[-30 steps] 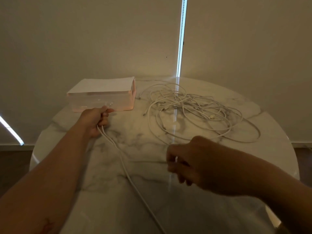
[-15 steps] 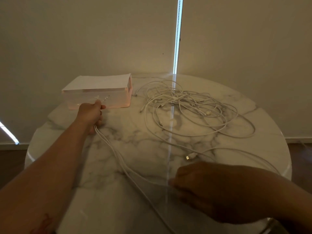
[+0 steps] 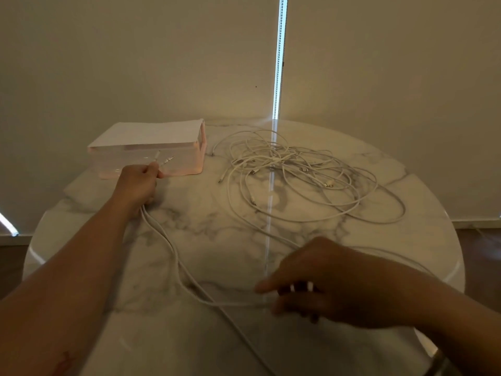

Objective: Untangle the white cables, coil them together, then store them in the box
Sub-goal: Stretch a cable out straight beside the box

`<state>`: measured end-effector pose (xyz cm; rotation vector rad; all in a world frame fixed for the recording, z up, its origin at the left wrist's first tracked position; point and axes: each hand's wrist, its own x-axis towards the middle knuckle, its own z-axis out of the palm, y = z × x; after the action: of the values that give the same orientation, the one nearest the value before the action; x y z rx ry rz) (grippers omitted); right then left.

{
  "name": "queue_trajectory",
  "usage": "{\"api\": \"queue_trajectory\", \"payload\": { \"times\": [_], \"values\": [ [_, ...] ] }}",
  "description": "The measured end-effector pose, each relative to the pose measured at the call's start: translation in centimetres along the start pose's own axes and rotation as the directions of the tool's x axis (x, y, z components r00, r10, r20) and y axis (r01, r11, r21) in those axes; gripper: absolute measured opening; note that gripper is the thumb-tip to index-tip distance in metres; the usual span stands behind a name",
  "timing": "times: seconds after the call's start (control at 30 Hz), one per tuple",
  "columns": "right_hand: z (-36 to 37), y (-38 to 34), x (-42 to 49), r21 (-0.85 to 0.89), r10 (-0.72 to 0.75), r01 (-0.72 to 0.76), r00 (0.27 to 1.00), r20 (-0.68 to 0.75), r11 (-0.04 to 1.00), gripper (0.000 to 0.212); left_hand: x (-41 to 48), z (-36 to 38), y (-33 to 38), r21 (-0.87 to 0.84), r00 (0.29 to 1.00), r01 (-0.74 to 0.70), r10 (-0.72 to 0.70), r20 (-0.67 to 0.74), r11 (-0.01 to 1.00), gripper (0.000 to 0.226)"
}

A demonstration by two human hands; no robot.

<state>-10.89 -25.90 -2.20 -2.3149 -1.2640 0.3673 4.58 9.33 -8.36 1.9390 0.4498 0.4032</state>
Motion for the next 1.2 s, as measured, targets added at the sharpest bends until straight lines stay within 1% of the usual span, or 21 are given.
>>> {"api": "queue_trajectory", "payload": {
  "times": [0.07,0.17,0.23,0.27,0.33,0.4,0.43,0.53,0.63,0.7,0.73,0.8,0.93,0.97,1.0,1.03,1.07,1.1,1.13,1.17,1.2],
  "values": [
    [-1.2,0.2,0.8,0.098,0.001,-0.009,0.996,0.087,0.995,0.025,0.0,-0.1,-0.2,-0.021,1.000,-0.006,0.006,0.007,1.000,0.036],
    [-0.6,-0.2,2.0,-0.003,-0.103,0.107,0.962,0.251,0.994,0.024,-0.1,-0.1,-0.4,-0.043,1.000,-0.004,0.004,0.013,0.999,0.036],
    [0.2,-0.7,2.5,-0.075,-0.085,0.110,0.957,0.277,0.991,0.026,-0.1,-0.2,-0.5,-0.048,1.000,-0.005,0.006,0.012,0.999,0.036],
    [0.2,-1.0,2.8,-0.068,-0.075,0.095,0.964,0.257,0.993,0.026,-0.1,-0.2,-0.5,-0.055,1.000,-0.007,0.007,0.013,0.998,0.036],
    [-0.4,-1.4,3.7,0.048,-0.049,0.041,0.979,0.200,0.998,0.023,-0.1,-0.2,-0.6,-0.068,1.000,-0.004,0.005,0.015,0.998,0.036],
    [-1.3,-1.0,4.7,0.155,0.021,-0.047,0.986,0.163,0.987,0.019,0.0,-0.2,-0.6,-0.069,1.000,-0.007,0.008,0.015,0.998,0.037],
    [-1.7,-0.5,5.2,0.156,0.055,-0.077,0.989,0.140,0.985,0.017,-0.1,-0.1,-0.6,-0.068,1.000,-0.011,0.012,0.015,0.998,0.037],
    [-2.8,2.1,7.1,0.086,0.175,-0.176,0.984,0.021,0.981,0.014,-0.3,-0.1,-0.6,-0.063,1.000,-0.023,0.024,0.013,0.998,0.037],
    [-3.2,5.0,8.9,-0.044,0.309,-0.313,0.947,-0.089,0.949,0.029,-0.5,-0.2,-0.6,-0.070,0.999,-0.029,0.030,0.013,0.997,0.037],
    [-2.7,6.0,9.7,-0.183,0.320,-0.346,0.935,-0.155,0.920,0.033,-0.5,-0.2,-0.5,-0.076,0.999,-0.031,0.032,0.017,0.997,0.037],
    [-2.3,6.3,10.0,-0.212,0.316,-0.349,0.933,-0.173,0.913,0.032,-0.5,-0.2,-0.5,-0.075,0.999,-0.030,0.032,0.019,0.997,0.038],
    [-1.8,6.4,10.5,-0.209,0.320,-0.354,0.931,-0.177,0.912,0.026,-0.5,-0.1,-0.5,-0.070,0.999,-0.028,0.030,0.020,0.997,0.038],
    [-1.7,6.0,11.4,-0.188,0.358,-0.371,0.928,-0.100,0.909,0.010,-0.5,-0.2,-0.6,-0.064,0.999,-0.028,0.029,0.016,0.998,0.037],
    [-1.7,5.9,11.4,-0.143,0.378,-0.389,0.920,-0.103,0.910,0.010,-0.5,-0.2,-0.6,-0.061,0.999,-0.029,0.030,0.015,0.998,0.037],
    [-1.9,5.9,11.4,-0.027,0.412,-0.417,0.904,-0.112,0.908,0.012,-0.5,-0.2,-0.6,-0.056,0.999,-0.033,0.033,0.014,0.998,0.037],
    [-2.0,6.0,11.3,0.156,0.451,-0.432,0.885,-0.116,0.888,0.012,-0.5,-0.2,-0.6,-0.050,0.999,-0.040,0.040,0.013,0.998,0.037],
    [-2.2,6.0,11.1,0.365,0.485,-0.419,0.868,-0.107,0.831,0.011,-0.5,-0.2,-0.6,-0.040,0.999,-0.048,0.048,0.013,0.998,0.037],
    [-2.5,5.9,11.0,0.563,0.509,-0.383,0.857,-0.080,0.732,0.008,-0.4,-0.3,-0.6,-0.023,0.998,-0.055,0.055,0.012,0.998,0.038],
    [-2.7,5.8,10.8,0.707,0.521,-0.336,0.852,-0.054,0.622,0.007,-0.3,-0.5,-0.7,-0.001,0.998,-0.062,0.062,0.011,0.998,0.038],
    [-3.0,5.8,10.7,0.795,0.529,-0.295,0.848,-0.037,0.529,0.009,-0.2,-0.7,-0.9,0.024,0.998,-0.069,0.069,0.011,0.997,0.038],
    [-3.3,5.8,10.5,0.842,0.540,-0.269,0.841,-0.032,0.468,0.013,0.0,-1.0,-1.0,0.046,0.997,-0.077,0.077,0.012,0.996,0.039]
  ]
}}
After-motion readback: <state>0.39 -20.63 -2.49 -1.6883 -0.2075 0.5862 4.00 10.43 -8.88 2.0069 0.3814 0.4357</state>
